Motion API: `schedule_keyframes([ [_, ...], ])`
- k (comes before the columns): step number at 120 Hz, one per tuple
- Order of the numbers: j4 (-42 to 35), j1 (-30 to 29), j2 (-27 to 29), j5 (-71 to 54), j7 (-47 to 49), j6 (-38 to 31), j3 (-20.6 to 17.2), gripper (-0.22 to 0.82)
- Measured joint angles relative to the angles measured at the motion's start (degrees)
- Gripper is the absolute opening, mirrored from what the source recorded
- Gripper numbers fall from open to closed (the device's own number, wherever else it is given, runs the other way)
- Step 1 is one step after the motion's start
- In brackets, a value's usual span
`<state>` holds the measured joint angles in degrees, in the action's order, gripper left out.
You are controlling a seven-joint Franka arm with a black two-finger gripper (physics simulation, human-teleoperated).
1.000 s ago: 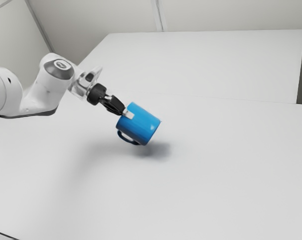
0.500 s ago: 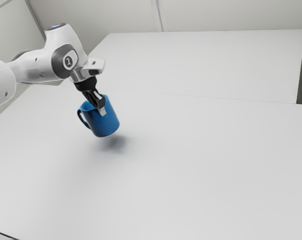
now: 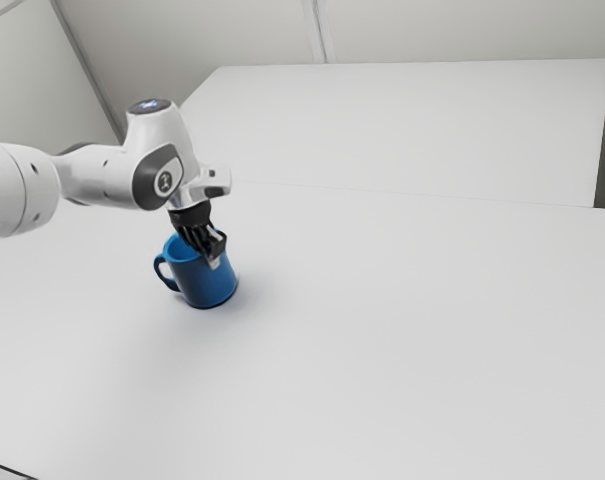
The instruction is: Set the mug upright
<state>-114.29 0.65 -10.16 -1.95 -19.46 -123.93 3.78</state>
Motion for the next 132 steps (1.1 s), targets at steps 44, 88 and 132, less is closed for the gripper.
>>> schedule_keyframes([
  [44,3.4,0.2,4.1,1.2,4.1,0.7,-0.5,0.49],
  [88,27.6,-0.4,2.7,3.8,6.5,20.0,0.2,0.58],
  [132,31.3,-0.4,2.8,3.8,7.7,29.7,0.2,0.60],
])
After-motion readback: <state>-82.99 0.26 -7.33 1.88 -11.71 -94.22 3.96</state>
